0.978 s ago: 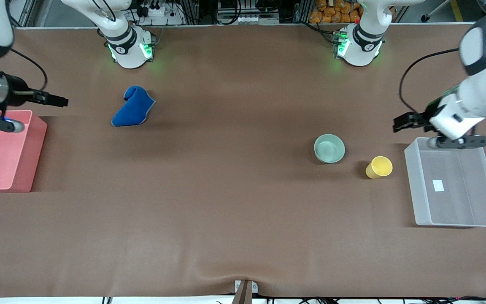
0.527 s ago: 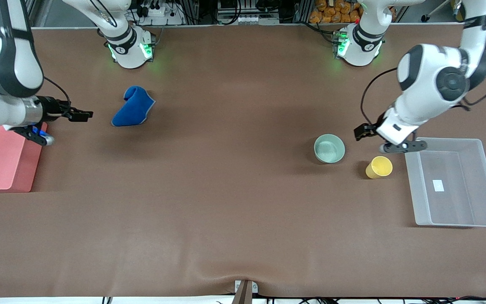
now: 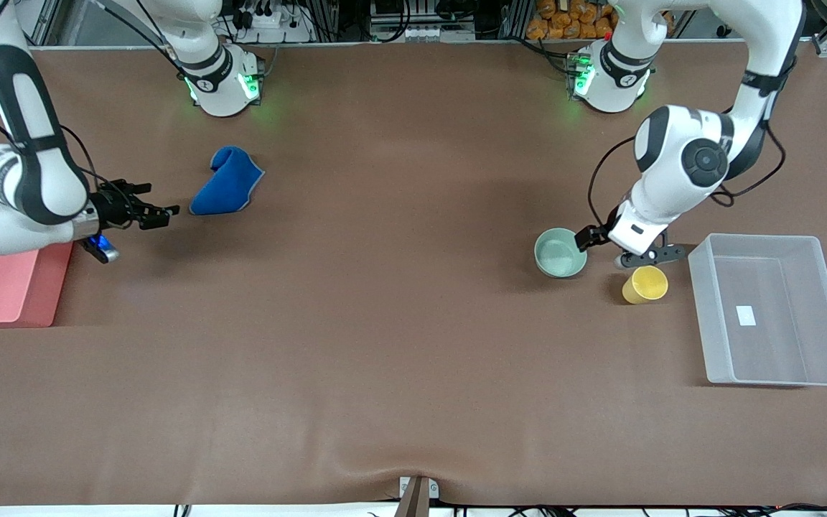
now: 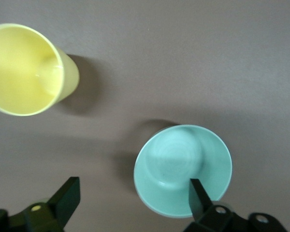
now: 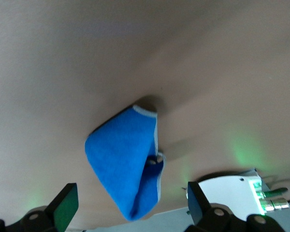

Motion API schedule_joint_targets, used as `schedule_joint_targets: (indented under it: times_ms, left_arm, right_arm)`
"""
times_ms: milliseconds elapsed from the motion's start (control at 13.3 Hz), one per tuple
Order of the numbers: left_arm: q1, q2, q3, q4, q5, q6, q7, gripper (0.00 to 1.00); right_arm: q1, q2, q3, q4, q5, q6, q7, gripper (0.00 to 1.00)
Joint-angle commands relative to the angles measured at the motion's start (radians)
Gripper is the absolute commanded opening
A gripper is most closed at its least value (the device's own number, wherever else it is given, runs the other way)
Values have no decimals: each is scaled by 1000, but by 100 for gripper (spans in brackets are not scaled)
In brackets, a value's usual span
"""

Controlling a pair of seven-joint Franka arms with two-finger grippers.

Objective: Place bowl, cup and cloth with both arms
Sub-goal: 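Grasp the blue cloth with the right gripper while the left grasps the bowl, then carry the cloth to the pink bin while the left carries the bowl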

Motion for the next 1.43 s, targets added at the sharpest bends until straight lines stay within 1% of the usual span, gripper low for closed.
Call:
schedule_joint_targets:
  times_ms: [0,75,226,301,376,452,527,828,903,978,1054,1129,1204,1355]
  left_arm:
    - [-23,74,-5,-27,-12,119,-48,91]
    - [-30,89,-5,-38,-12,149,-64,86]
    - [-41,114,-5,-42,-9,176,-78,63]
    - [-40,120,-5,-42,-6,177,-78,48]
    - [-40,117,-5,-42,-6,176,-78,21]
    - [-40,115,-5,-42,-6,174,-77,0]
    - [-40,117,-5,-39,-6,174,-77,0]
    - [-33,86,-3,-19,-6,160,-89,0]
    - [-29,73,3,10,-6,122,-86,0]
    - [-23,68,12,71,-6,28,-80,0]
    - [-1,68,21,153,-6,-90,-69,0]
    - [19,77,34,239,-1,-202,-34,0]
    - [32,80,63,305,0,-287,18,0]
    - [34,71,162,384,0,-385,136,0]
  right_arm:
    - [0,-10,13,-81,27,89,8,100]
    - [1,-9,13,-104,27,123,5,100]
    - [0,22,15,-109,27,139,2,100]
    - [-2,34,15,-109,27,142,-3,100]
    - [-2,42,15,-109,31,149,-18,100]
    - [-2,56,15,-109,63,151,-32,100]
    - [-3,71,15,-109,88,151,-61,100]
    - [-34,123,13,-109,90,152,-159,100]
    - [-36,123,13,-109,90,151,-177,81]
    - [-30,123,15,-109,90,151,-190,58]
    - [-25,123,15,-109,90,152,-191,42]
    - [-23,123,15,-109,90,152,-191,30]
    - [-23,123,15,-107,90,152,-191,23]
    - [-25,111,15,-104,90,149,-214,18]
